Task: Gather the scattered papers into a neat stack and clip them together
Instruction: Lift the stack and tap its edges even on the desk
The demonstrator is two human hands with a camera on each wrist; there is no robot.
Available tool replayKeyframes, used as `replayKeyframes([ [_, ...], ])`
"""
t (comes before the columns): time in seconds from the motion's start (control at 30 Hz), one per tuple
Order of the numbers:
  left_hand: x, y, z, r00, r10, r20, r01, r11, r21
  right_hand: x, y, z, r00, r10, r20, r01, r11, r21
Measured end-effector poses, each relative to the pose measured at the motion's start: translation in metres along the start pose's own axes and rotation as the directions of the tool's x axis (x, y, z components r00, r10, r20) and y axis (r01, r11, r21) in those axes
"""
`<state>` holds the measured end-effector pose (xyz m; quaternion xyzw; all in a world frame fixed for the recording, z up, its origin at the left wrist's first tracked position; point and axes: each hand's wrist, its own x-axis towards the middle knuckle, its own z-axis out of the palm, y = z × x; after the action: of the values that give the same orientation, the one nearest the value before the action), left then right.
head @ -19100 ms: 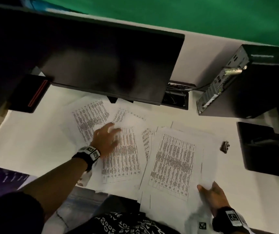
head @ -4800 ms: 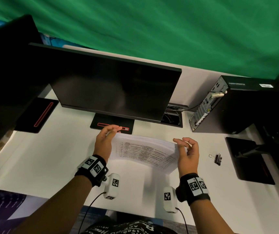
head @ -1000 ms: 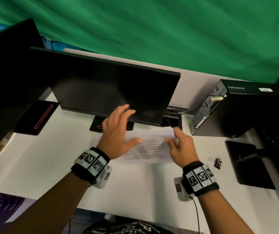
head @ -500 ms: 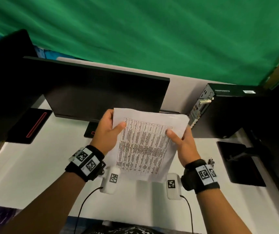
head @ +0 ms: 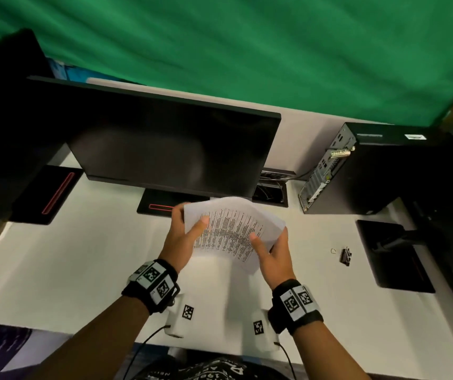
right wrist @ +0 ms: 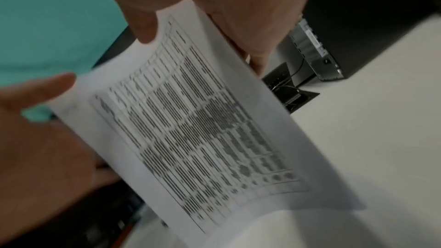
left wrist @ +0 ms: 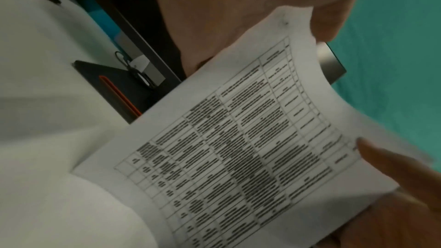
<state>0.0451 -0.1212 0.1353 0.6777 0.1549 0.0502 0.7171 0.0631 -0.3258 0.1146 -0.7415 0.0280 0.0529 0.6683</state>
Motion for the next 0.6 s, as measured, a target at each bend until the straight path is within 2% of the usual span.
replayKeyframes([
  [0.07, 0.005, 0.012, 0.003, 0.999, -0.044, -0.013, 0.042, 0.990, -0.136, 0.003, -0.007, 0.001, 0.998, 0.016, -0.053, -0.011, 0.995, 0.098],
  [0.13, 0.008, 0.025, 0.004, 0.996, -0.081, -0.038, 0.072, 0.979, -0.191, 0.007, -0.017, 0.003, 0.995, 0.036, -0.097, -0.020, 0.986, 0.164],
  [0.2, 0.011, 0.030, 0.010, 0.991, -0.117, -0.070, 0.102, 0.977, -0.186, 0.012, -0.019, 0.006, 0.989, 0.083, -0.122, -0.058, 0.979, 0.196],
  [0.37, 0.021, 0.031, 0.013, 0.976, -0.114, -0.183, 0.089, 0.986, -0.140, 0.026, -0.024, 0.010, 0.961, 0.186, -0.206, -0.158, 0.977, 0.144],
  [0.6, 0.031, 0.027, 0.009, 0.980, -0.078, -0.185, 0.063, 0.994, -0.088, 0.030, -0.035, 0.011, 0.951, 0.135, -0.277, -0.099, 0.985, 0.141],
])
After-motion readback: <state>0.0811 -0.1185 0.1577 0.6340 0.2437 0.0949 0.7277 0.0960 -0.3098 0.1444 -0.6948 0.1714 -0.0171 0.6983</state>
